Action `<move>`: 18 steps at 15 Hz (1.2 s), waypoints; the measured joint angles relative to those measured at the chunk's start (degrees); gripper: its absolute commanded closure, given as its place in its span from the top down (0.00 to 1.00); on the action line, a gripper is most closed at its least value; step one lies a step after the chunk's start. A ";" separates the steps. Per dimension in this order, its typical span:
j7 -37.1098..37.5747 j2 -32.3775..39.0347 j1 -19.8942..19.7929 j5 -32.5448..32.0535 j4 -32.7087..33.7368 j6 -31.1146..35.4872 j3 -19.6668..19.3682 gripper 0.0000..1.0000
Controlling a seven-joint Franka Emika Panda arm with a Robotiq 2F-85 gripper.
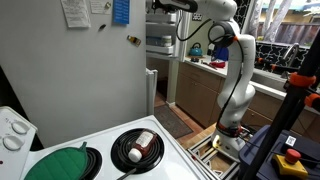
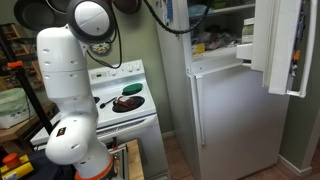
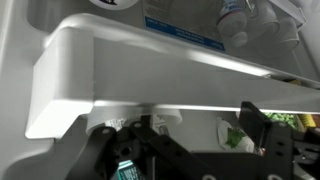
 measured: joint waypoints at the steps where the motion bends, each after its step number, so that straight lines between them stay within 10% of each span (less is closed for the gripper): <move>1: 0.00 0.08 0.00 -0.10 0.02 -0.36 -0.05 0.63; 8: 0.00 0.19 0.14 -0.35 1.48 -1.41 -0.14 0.16; 9: 0.00 0.19 0.14 -0.35 1.70 -1.44 -0.14 0.21; 10: 0.00 0.20 0.14 -0.37 1.90 -1.44 -0.16 0.50; 12: 0.09 0.35 0.13 -0.61 2.25 -1.45 -0.35 0.47; 18: 1.36 1.22 -0.05 -1.74 2.78 -1.44 -1.27 0.91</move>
